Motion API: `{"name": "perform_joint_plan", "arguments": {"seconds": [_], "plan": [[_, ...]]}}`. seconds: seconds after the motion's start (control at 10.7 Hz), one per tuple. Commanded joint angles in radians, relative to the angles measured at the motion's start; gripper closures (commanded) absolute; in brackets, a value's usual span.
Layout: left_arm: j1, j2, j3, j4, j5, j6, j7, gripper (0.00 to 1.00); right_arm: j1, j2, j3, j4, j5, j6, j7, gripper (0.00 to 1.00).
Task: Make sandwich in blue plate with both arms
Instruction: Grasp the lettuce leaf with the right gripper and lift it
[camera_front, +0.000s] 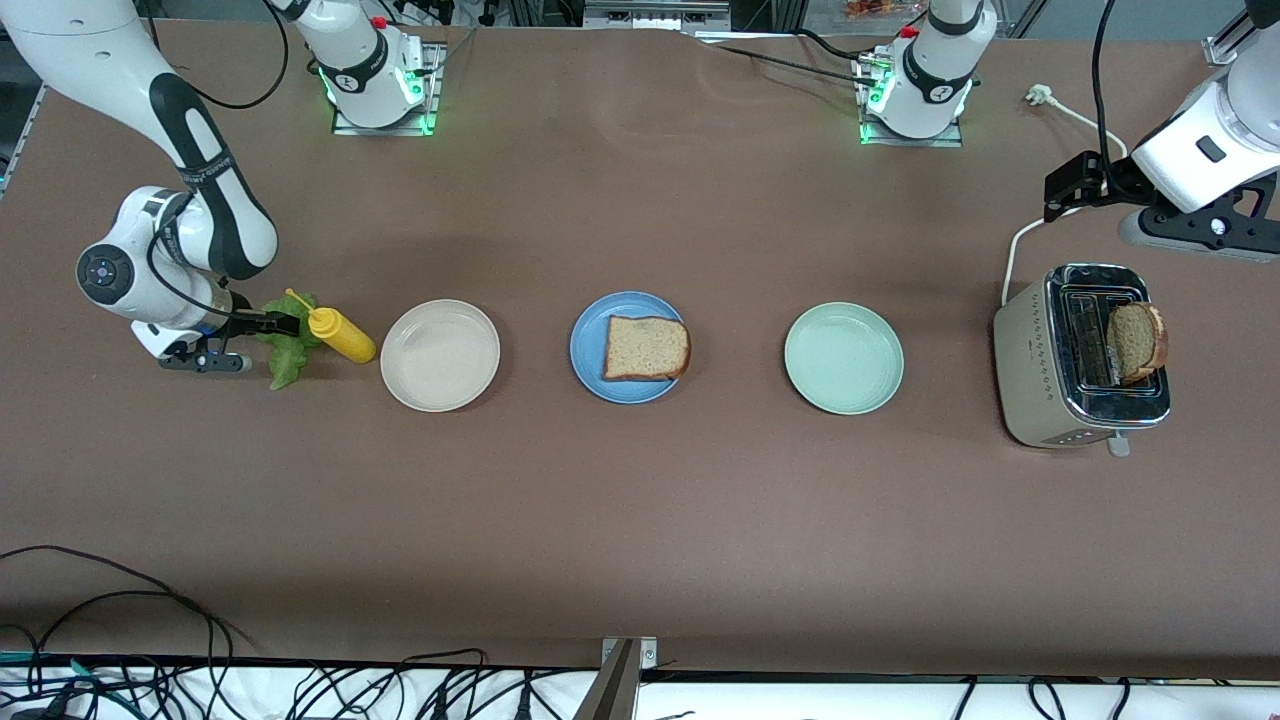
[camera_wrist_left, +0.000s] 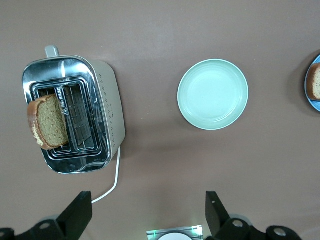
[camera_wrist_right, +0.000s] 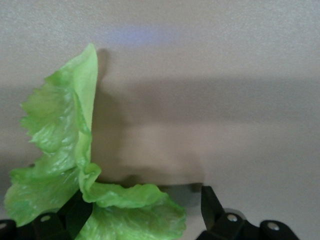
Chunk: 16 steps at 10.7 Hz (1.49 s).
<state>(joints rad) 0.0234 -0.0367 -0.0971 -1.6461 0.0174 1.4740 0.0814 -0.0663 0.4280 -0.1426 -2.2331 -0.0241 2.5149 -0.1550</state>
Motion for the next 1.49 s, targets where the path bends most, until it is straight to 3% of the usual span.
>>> {"name": "perform_joint_plan", "arguments": {"seconds": [0.0,0.09,0.19,0.75,1.12,1.4], "plan": [[0.006,-0.02,0.0,-0.018,-0.024,0.014,0.023,0.0,0.0,-0.009,0.008,0.0,0.001,0.009,0.023,0.74],[0.004,-0.02,0.0,-0.018,-0.024,0.014,0.023,0.0,0.0,-0.023,0.008,0.001,0.003,0.008,0.025,0.97],[0.004,-0.02,0.0,-0.018,-0.024,0.014,0.023,0.0,0.0,-0.04,0.009,0.004,0.003,0.007,0.02,1.0],[0.003,-0.02,0.0,-0.018,-0.024,0.014,0.023,0.0,0.0,-0.087,0.008,0.024,-0.007,-0.018,0.011,1.0],[0.0,-0.022,0.0,-0.018,-0.024,0.014,0.023,0.0,0.0,-0.147,-0.012,0.231,-0.022,-0.374,-0.011,1.0],[0.0,-0.022,0.0,-0.018,-0.024,0.014,0.023,0.0,0.0,-0.207,-0.017,0.305,-0.025,-0.496,-0.003,1.0]]}}
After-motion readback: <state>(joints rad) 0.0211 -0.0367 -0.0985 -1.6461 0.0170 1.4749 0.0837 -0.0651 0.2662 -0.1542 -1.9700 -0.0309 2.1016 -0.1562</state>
